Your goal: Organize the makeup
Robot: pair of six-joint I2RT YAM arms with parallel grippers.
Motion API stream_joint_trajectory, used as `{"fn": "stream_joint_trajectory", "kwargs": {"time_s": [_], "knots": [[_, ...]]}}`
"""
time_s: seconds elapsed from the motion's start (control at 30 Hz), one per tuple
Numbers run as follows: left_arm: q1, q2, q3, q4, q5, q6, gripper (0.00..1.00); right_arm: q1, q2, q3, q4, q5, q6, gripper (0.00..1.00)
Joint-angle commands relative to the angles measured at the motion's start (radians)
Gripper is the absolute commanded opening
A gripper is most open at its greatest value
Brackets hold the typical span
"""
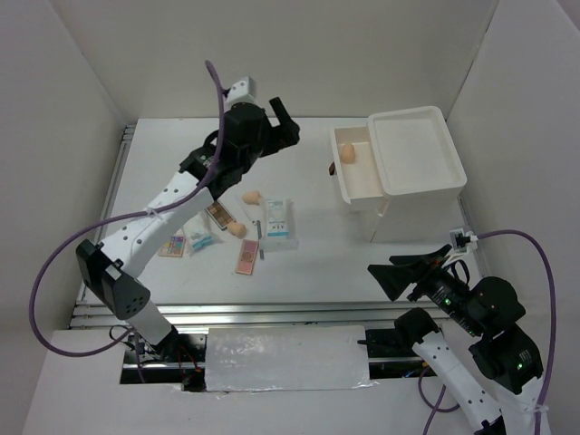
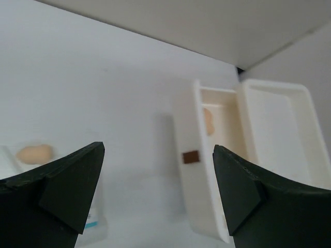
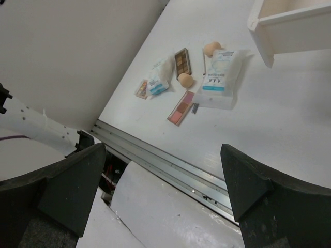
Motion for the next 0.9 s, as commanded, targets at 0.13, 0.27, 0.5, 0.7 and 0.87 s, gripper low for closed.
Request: {"fn": "stream_joint_trajectory", "kwargs": {"time_s": [0.13, 0.27, 0.5, 0.7, 0.87], "knots": [[0.166, 0.093, -0.16, -0.279, -0.126, 0.03, 0.99, -0.003, 0.022, -0.01, 0.023, -0.013, -0.014, 1.0], [0.199, 0.157, -0.192, -0.224, -0.061, 0.062, 0.99, -0.005, 0.022, -0.035, 0.036, -0.019, -0.008, 1.0], [0.239, 0.31, -0.207, -0.155, 0.03, 0.127, 0.99, -0.003, 0.016, -0.067, 0.043, -0.027, -0.009, 1.0], [0.265, 0.41, -0.174, -0.115, 0.076, 0.142, 0.99, -0.003, 0.016, -0.09, 0.048, -0.033, -0.011, 1.0], [0.269, 0.459, -0.115, -0.105, 0.088, 0.159, 0.93, -0.006, 0.016, -0.101, 0.053, -0.032, -0.011, 1.0]]}}
